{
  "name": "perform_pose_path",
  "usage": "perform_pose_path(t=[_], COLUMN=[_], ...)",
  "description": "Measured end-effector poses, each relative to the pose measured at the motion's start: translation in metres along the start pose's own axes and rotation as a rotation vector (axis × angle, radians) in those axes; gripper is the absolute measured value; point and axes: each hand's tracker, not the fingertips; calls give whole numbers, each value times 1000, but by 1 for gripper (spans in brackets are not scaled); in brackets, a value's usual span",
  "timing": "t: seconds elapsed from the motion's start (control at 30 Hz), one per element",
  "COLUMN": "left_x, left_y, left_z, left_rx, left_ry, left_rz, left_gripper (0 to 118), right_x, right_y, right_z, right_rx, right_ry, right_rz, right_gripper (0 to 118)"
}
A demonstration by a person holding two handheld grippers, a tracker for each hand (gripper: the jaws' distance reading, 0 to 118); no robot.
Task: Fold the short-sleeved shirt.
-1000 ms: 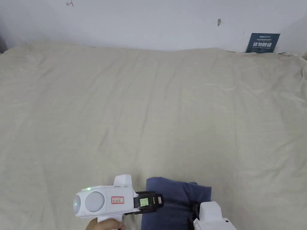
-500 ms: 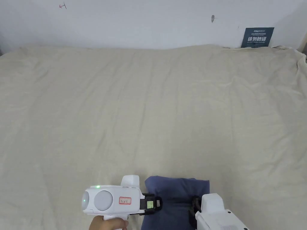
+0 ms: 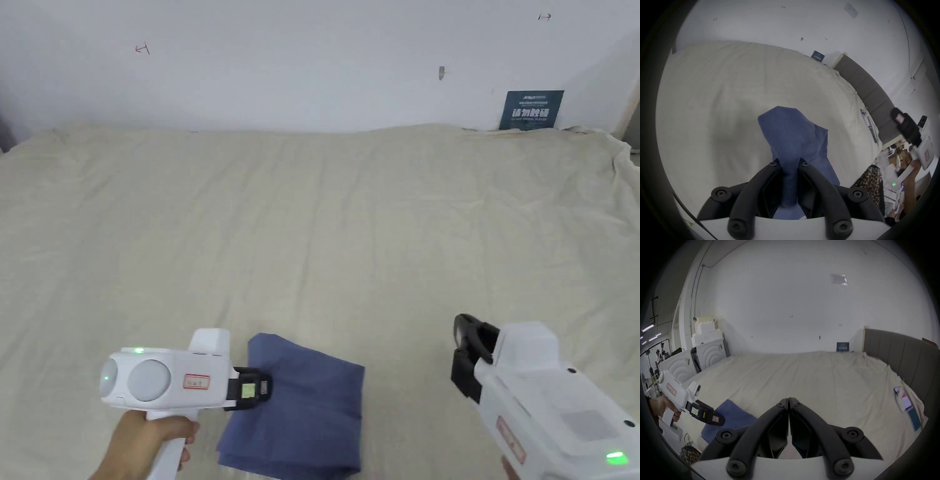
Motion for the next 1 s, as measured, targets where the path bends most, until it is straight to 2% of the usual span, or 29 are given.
perform_pose_path(t=[0.17,0.4,0.57,0.73,1.0], left_x=[-69,-171,-212,-247,-278], left_y=[20,30,28,18,-3], left_z=[38,93,114,110,68], left_rx=[16,30,-3,-20,-44], left_ry=[153,332,420,472,515], left_rz=[24,134,151,223,317], left_gripper=[14,14,14,14,14], right_x=[-4,-28,-47,-61,-66], right_y=[29,42,37,30,23], right_z=[-4,-29,-49,-66,-77], right_rx=[45,64,39,4,-26], right_ry=[-8,24,46,61,67], right_rz=[20,49,79,85,97], right_gripper=[0,0,0,0,0])
